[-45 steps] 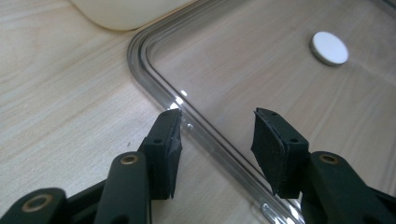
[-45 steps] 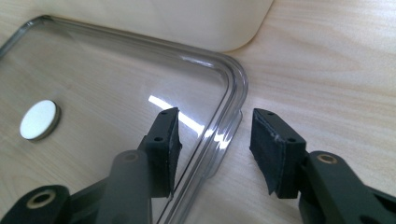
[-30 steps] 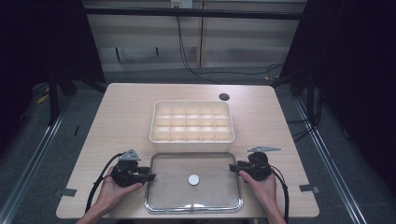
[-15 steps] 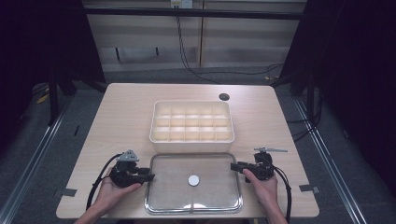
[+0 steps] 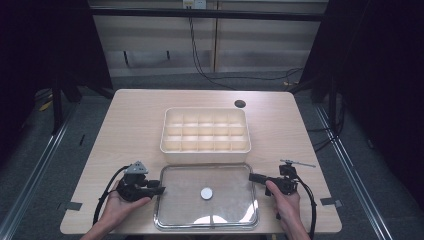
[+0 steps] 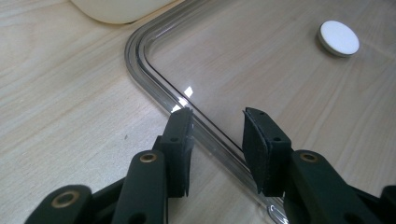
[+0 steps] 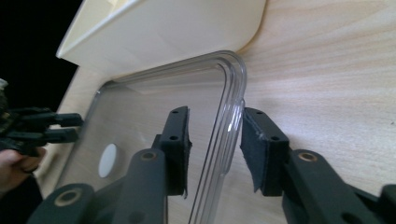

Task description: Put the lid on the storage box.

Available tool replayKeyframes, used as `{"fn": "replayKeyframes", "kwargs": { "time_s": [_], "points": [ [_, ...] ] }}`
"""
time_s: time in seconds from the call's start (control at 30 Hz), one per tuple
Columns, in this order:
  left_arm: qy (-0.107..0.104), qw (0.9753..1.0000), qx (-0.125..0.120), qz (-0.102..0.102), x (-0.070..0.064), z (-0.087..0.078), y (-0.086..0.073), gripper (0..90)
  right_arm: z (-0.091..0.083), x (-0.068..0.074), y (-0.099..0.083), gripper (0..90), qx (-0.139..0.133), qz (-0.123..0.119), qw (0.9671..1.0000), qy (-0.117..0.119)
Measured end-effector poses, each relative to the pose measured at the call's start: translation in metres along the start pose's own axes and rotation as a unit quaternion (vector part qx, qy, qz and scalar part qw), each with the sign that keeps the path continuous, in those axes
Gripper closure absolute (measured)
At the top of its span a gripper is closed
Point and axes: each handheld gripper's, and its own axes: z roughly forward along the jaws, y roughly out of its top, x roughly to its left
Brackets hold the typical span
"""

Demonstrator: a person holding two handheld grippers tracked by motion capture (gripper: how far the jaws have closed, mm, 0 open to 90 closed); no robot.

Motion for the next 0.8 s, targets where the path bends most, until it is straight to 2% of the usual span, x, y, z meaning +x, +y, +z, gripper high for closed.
{"fn": "replayKeyframes", "kwargs": {
  "time_s": [0.03, 0.1, 0.23, 0.3, 0.4, 0.57, 0.63, 0.7, 0.8],
  "points": [
    [0.000, 1.0000, 0.000, 0.000, 0.000, 0.000, 0.000, 62.6, 0.000, 0.000, 0.000, 64.8, 0.000, 0.000, 1.0000, 0.000],
    [-0.003, 1.0000, -0.001, -0.003, 0.001, 0.000, 0.000, 62.6, 0.003, 0.002, -0.002, 67.7, 0.008, 0.000, 0.9999, 0.015],
    [-0.002, 1.0000, -0.001, -0.005, 0.001, 0.000, 0.000, 62.6, 0.002, 0.008, 0.001, 67.5, 0.008, -0.016, 0.9998, 0.001],
    [-0.003, 1.0000, -0.002, -0.004, 0.001, 0.000, 0.000, 62.6, 0.001, 0.008, 0.003, 67.5, 0.003, -0.020, 0.9997, 0.016],
    [-0.004, 1.0000, -0.003, -0.005, 0.002, 0.000, 0.000, 62.6, 0.003, 0.009, 0.003, 64.2, 0.020, -0.037, 0.9989, 0.021],
    [-0.002, 0.9999, -0.009, -0.006, 0.003, 0.000, 0.000, 62.1, 0.004, 0.009, 0.007, 66.0, 0.021, -0.048, 0.9976, 0.044],
    [-0.001, 0.9999, -0.009, -0.007, 0.003, 0.001, 0.000, 61.4, 0.007, 0.011, 0.007, 64.8, 0.027, -0.056, 0.9971, 0.044],
    [-0.002, 1.0000, -0.007, -0.006, 0.004, 0.000, 0.000, 61.4, 0.008, 0.011, 0.009, 65.4, 0.027, -0.057, 0.9971, 0.042],
    [-0.003, 1.0000, -0.007, -0.006, 0.005, 0.000, 0.000, 61.4, 0.008, 0.010, 0.010, 66.0, 0.025, -0.051, 0.9969, 0.053]
  ]
}}
